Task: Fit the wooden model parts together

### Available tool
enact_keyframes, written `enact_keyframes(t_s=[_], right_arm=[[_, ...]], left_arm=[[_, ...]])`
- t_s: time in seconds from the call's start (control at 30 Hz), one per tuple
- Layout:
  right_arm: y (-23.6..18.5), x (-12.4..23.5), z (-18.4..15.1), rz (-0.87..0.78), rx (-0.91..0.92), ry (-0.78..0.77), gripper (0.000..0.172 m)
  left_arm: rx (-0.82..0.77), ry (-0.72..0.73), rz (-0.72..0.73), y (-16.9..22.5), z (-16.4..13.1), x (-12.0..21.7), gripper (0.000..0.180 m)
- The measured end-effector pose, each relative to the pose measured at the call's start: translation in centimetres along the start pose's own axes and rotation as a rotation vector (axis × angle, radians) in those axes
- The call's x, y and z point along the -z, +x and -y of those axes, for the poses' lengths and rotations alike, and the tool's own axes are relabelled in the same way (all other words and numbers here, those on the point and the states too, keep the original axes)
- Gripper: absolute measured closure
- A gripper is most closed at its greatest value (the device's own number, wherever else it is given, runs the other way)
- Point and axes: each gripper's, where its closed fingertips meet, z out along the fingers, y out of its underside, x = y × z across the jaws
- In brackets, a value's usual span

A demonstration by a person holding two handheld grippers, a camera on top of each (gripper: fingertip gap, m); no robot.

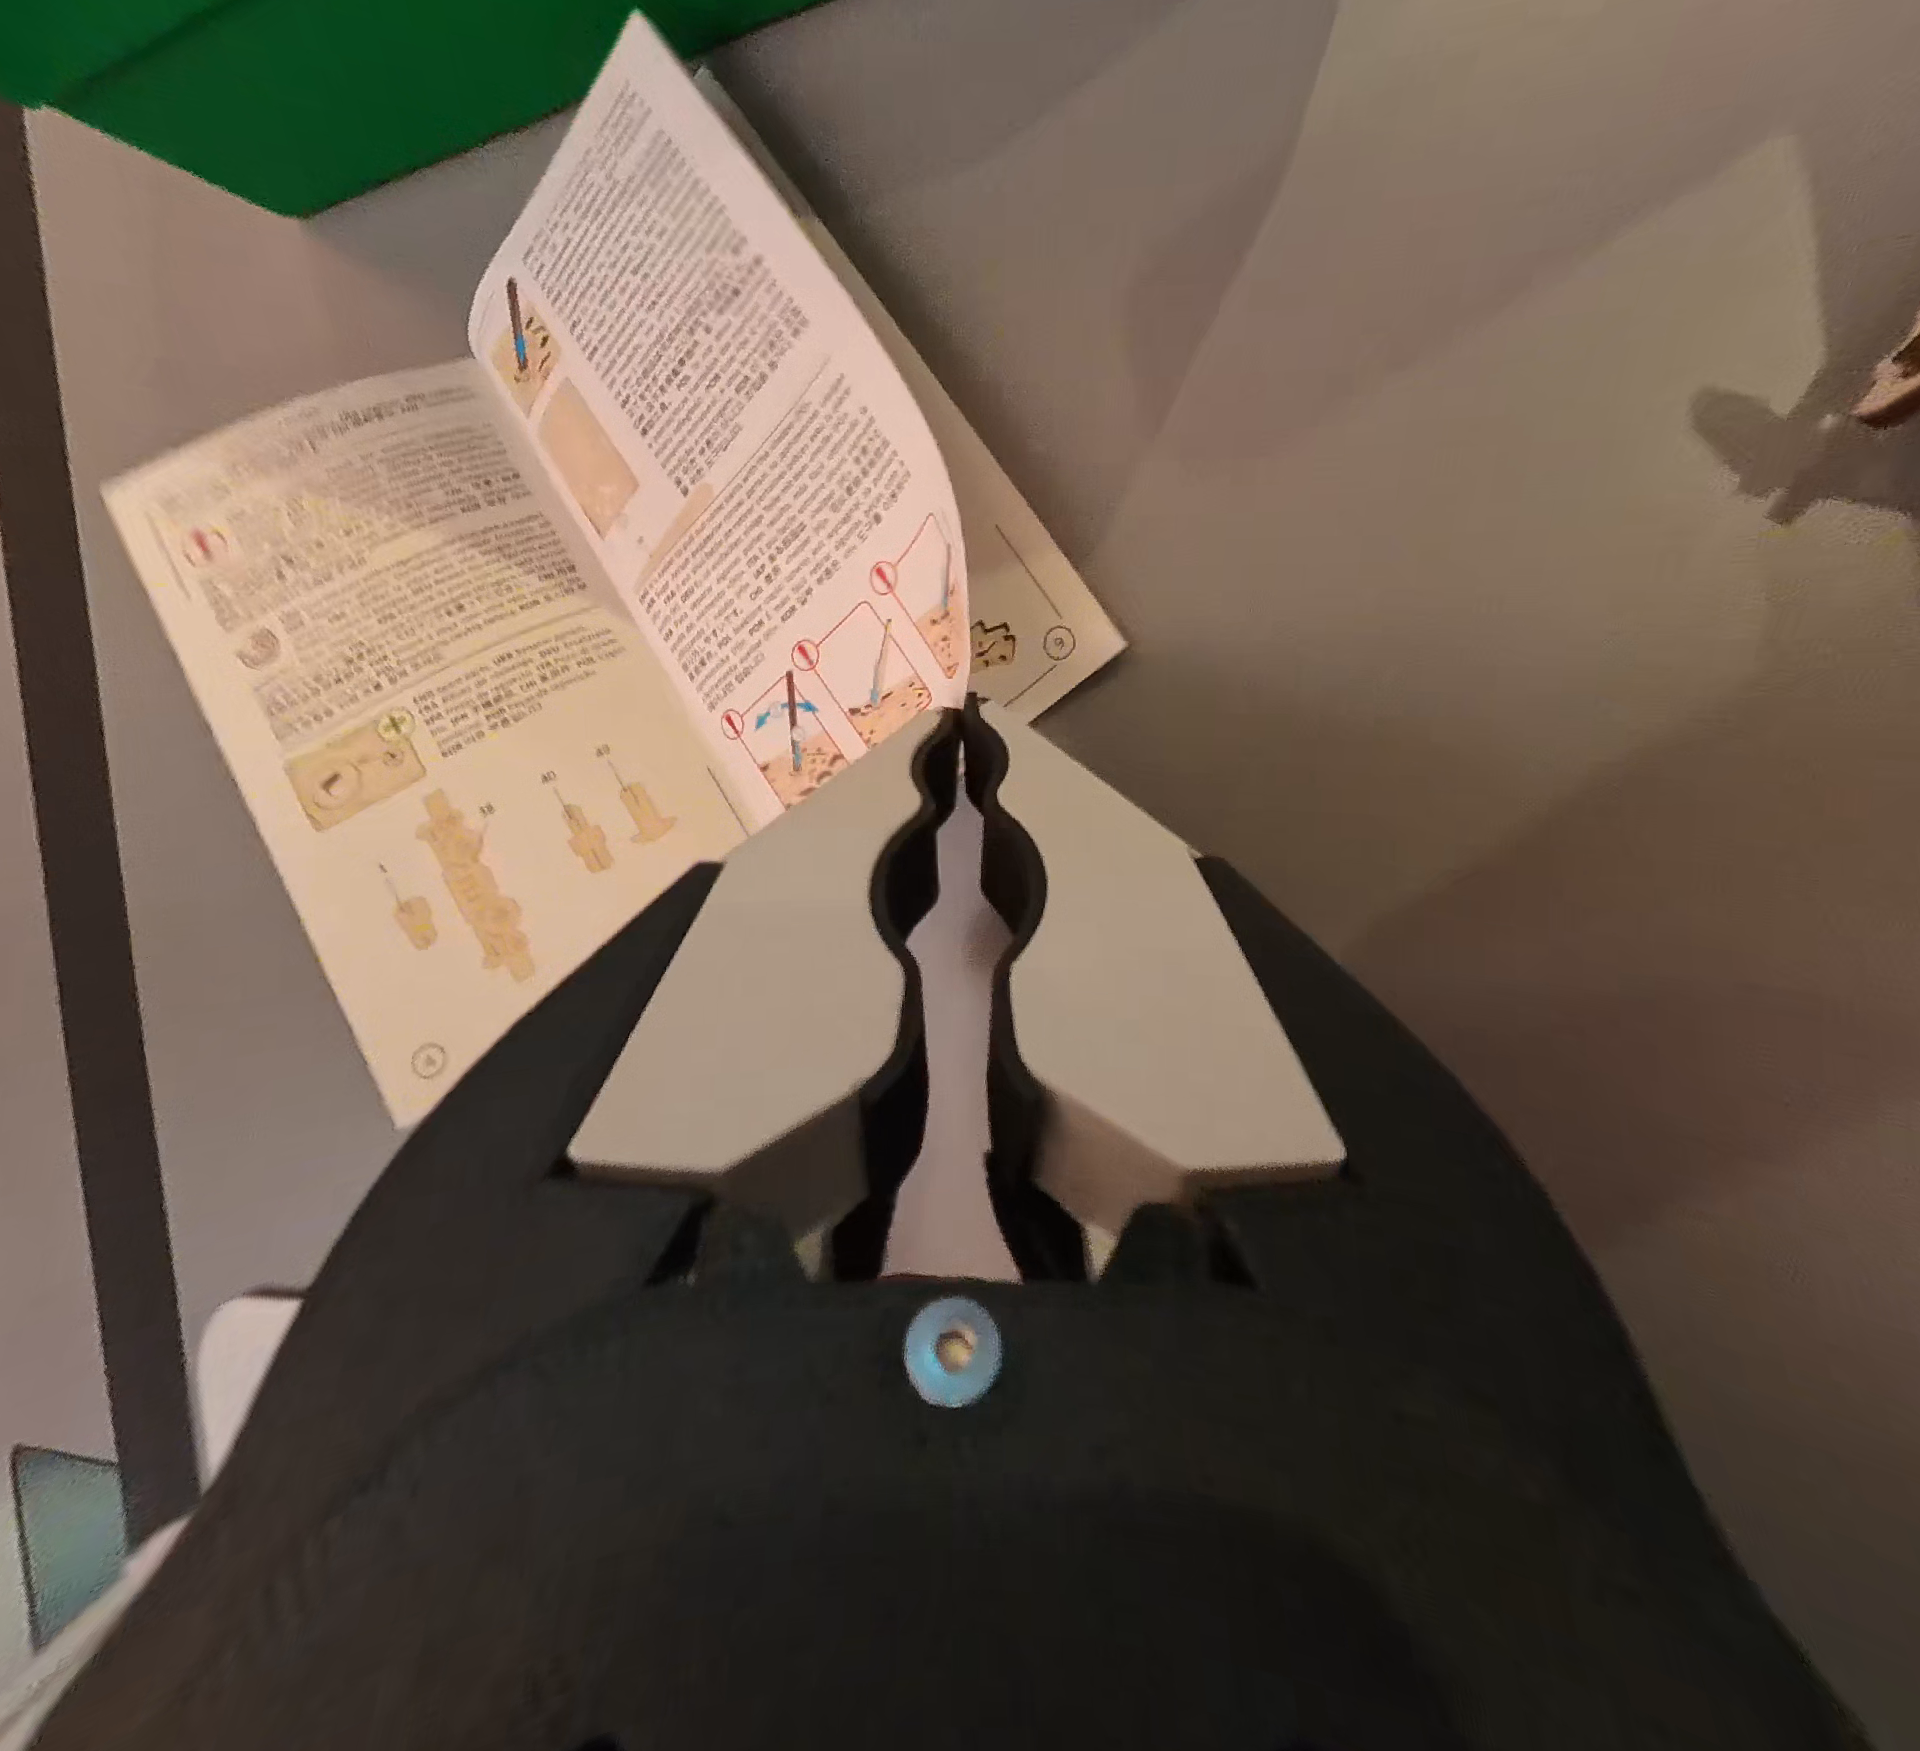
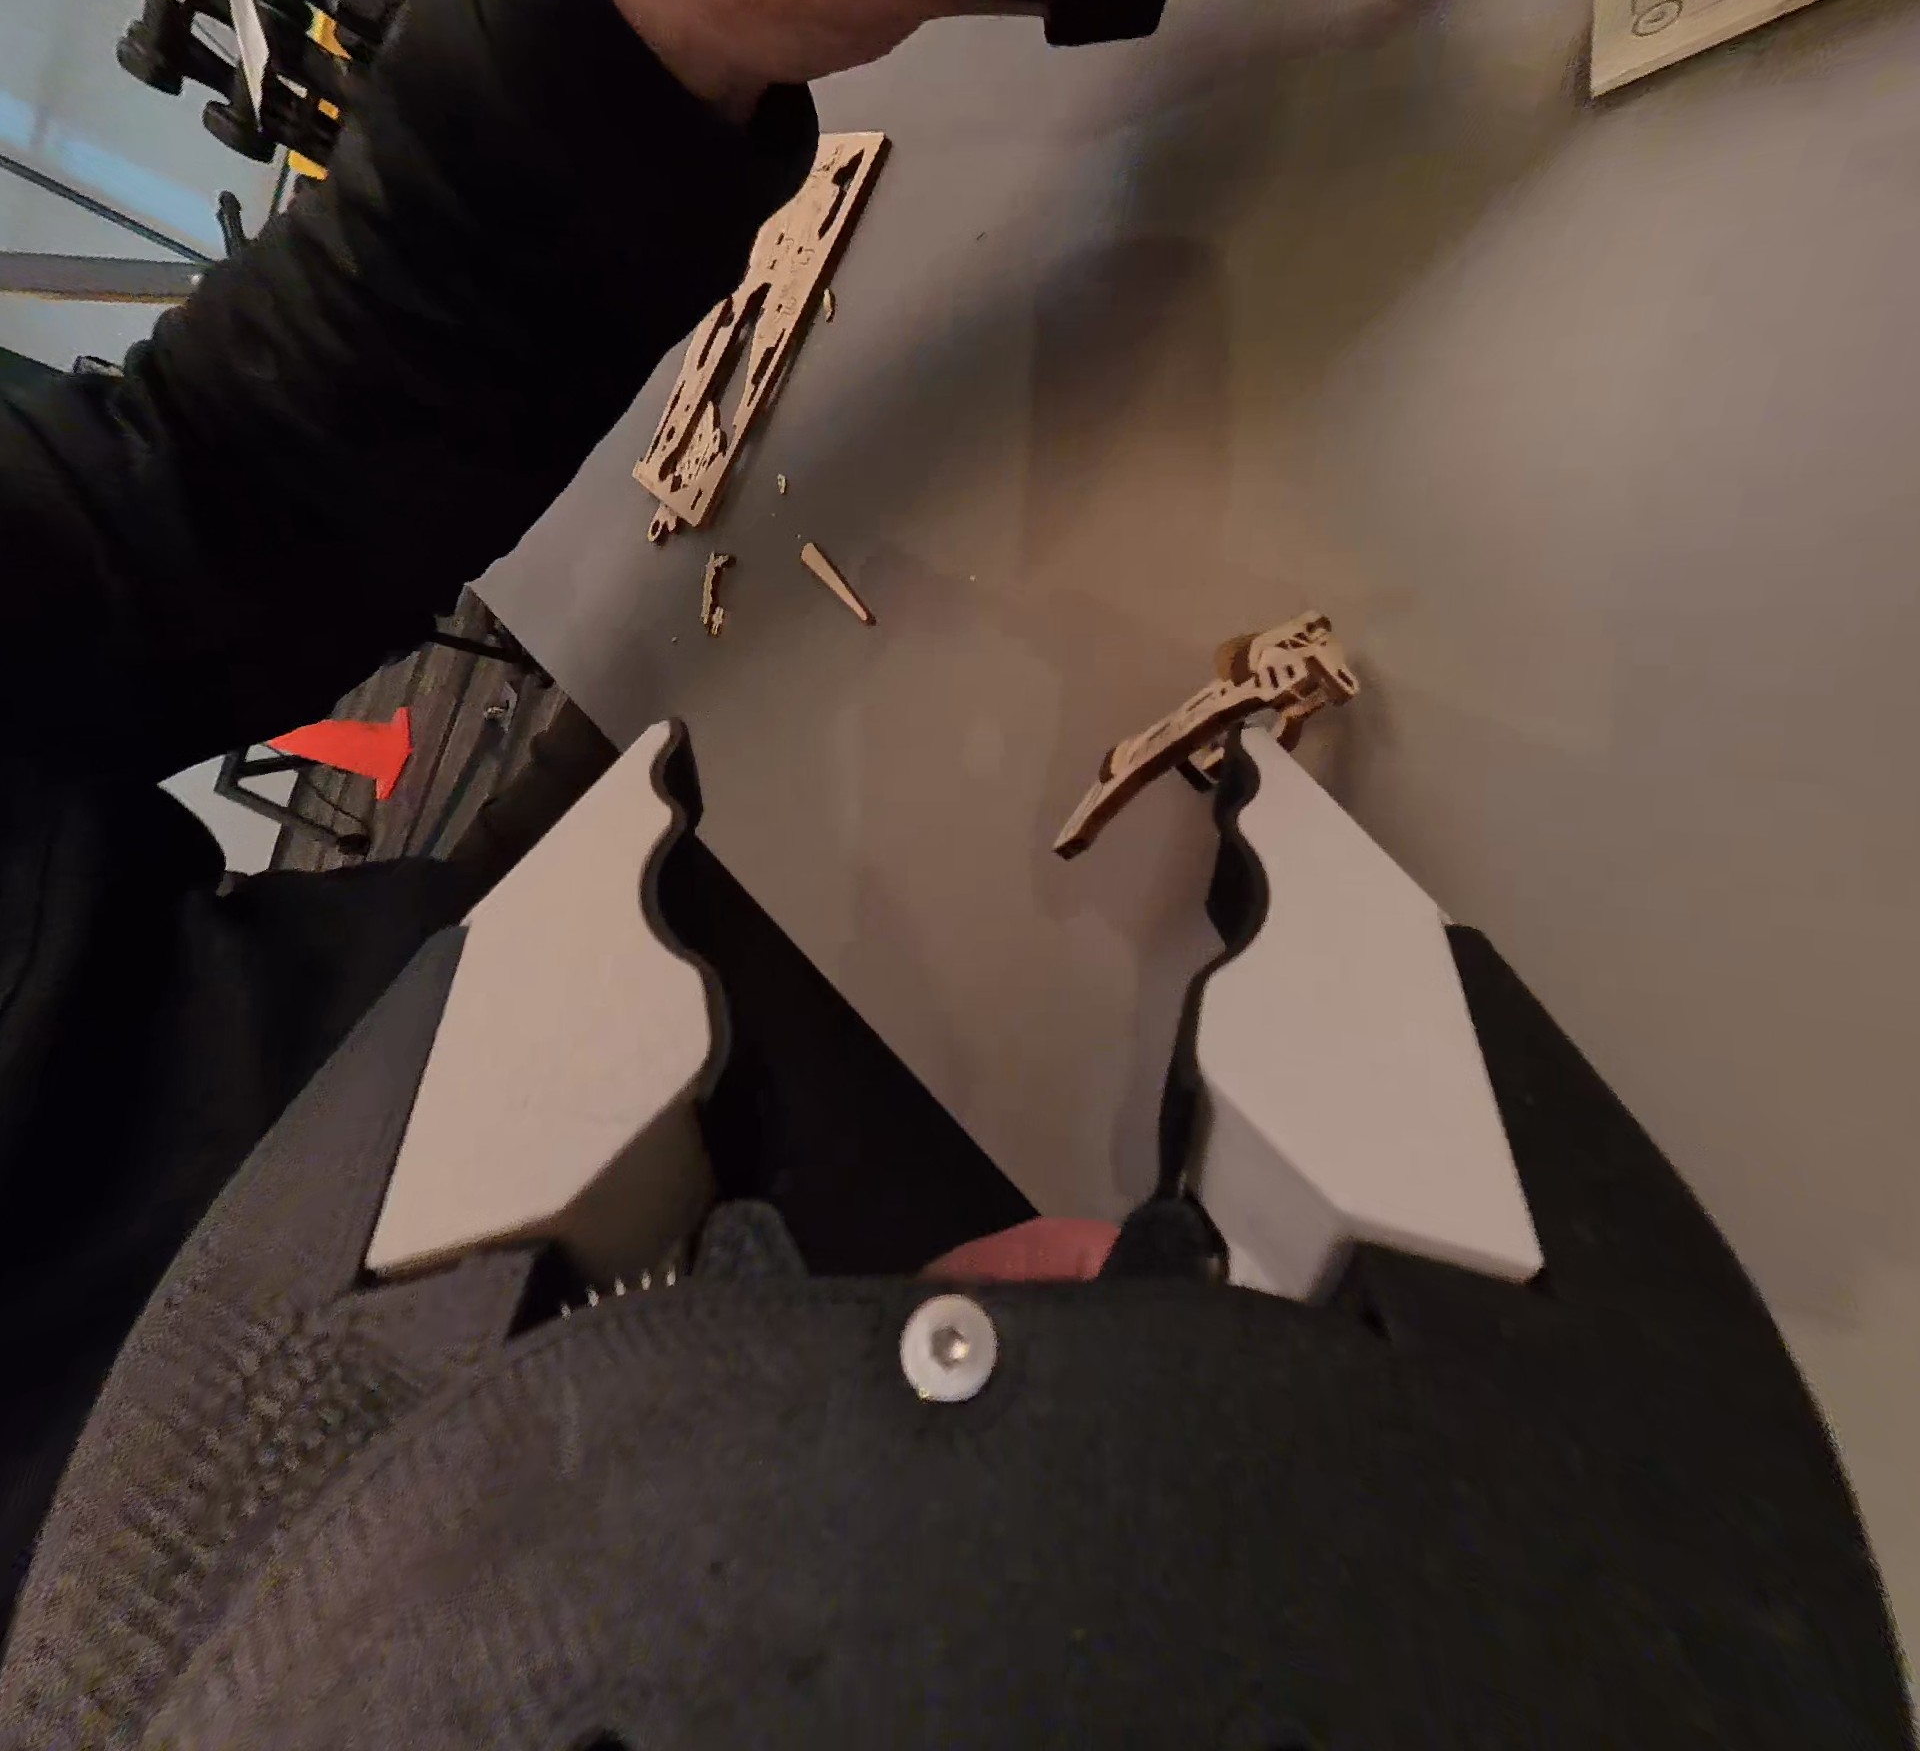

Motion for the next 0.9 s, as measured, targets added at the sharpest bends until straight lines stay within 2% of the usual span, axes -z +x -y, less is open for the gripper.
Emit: enact_keyframes(t_s=[0.23, 0.37, 0.43, 0.57, 0.6, 0.67, 0.83, 0.9], right_arm=[[0.3, 2.7, -0.6, 0.059, -0.013, -0.008, 0.055], [0.2, 3.5, -1.5, 0.058, 0.020, -0.074, 0.047], [1.0, 4.0, -1.0, -0.002, 0.060, -0.074, 0.048], [-0.3, 4.6, -0.3, 0.124, 0.062, -0.054, 0.052], [-0.7, 4.7, 0.3, 0.143, 0.084, -0.028, 0.060], [0.3, 4.9, 1.3, 0.050, 0.158, -0.001, 0.064], [-0.9, 4.3, 1.7, 0.097, 0.212, -0.029, 0.065], [-0.7, 4.8, 2.1, 0.048, 0.256, -0.019, 0.070]], left_arm=[[0.197, 0.029, -0.026, 1.1, 0.4, 1.1, 0.180], [0.268, 0.055, -0.046, 1.8, 1.0, 2.1, 0.180], [0.281, 0.064, -0.047, 2.2, 1.2, 2.4, 0.180], [0.307, 0.079, -0.054, 2.8, 1.5, 3.0, 0.180], [0.315, 0.082, -0.050, 2.9, 1.5, 3.2, 0.180], [0.337, 0.101, -0.063, 3.3, 1.6, 3.5, 0.180], [0.392, 0.110, -0.056, 3.6, 0.8, 4.4, 0.180], [0.435, 0.126, -0.062, 3.8, 0.6, 4.9, 0.180]])
